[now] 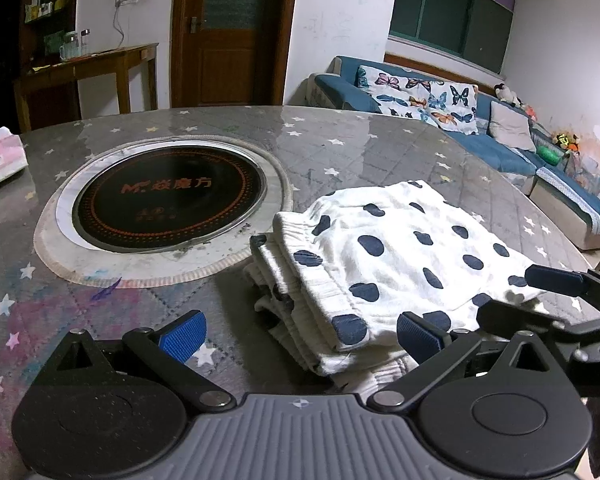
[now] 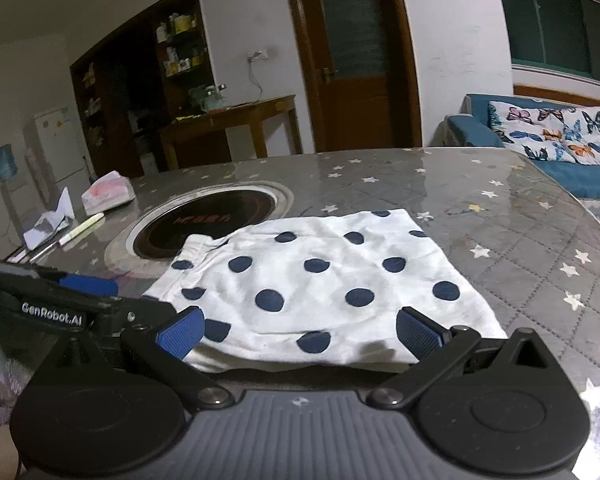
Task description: Fold clothes
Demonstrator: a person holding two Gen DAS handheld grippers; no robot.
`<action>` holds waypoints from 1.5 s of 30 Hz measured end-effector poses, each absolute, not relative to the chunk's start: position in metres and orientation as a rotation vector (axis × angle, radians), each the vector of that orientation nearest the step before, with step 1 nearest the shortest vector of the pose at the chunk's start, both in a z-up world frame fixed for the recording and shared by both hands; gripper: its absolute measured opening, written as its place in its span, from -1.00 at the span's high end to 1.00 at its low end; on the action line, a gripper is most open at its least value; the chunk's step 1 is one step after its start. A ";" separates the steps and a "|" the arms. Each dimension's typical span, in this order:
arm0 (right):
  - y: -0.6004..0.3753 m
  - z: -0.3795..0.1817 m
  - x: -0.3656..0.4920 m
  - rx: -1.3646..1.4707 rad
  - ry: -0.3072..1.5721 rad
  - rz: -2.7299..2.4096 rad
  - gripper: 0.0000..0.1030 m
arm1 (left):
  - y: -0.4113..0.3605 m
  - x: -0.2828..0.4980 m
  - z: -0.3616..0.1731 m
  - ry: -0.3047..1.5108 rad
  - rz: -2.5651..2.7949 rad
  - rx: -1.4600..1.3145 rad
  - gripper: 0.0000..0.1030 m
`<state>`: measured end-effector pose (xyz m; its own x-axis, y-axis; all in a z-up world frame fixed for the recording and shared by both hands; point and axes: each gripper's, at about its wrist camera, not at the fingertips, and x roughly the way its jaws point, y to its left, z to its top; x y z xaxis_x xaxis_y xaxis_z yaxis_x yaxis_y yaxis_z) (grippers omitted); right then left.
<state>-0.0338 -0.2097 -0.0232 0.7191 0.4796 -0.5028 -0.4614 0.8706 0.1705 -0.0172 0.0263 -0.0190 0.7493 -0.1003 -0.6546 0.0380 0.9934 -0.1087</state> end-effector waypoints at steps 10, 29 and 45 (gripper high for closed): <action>-0.203 -0.023 -0.037 -0.025 0.574 0.556 -1.00 | 0.026 -0.016 -0.020 0.731 -0.080 -0.087 -1.00; -0.188 -0.020 -0.047 -0.180 0.582 0.661 -1.00 | 0.041 -0.017 -0.016 0.720 -0.058 -0.096 -1.00; -0.191 -0.021 -0.050 -0.178 0.584 0.675 -1.00 | 0.035 -0.019 -0.015 0.718 -0.087 -0.102 -1.00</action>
<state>-0.0503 -0.1908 -0.0215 0.6283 0.5370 -0.5629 -0.6338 0.7729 0.0299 -0.0191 0.0351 -0.0145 0.7497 -0.1143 -0.6518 0.0442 0.9914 -0.1229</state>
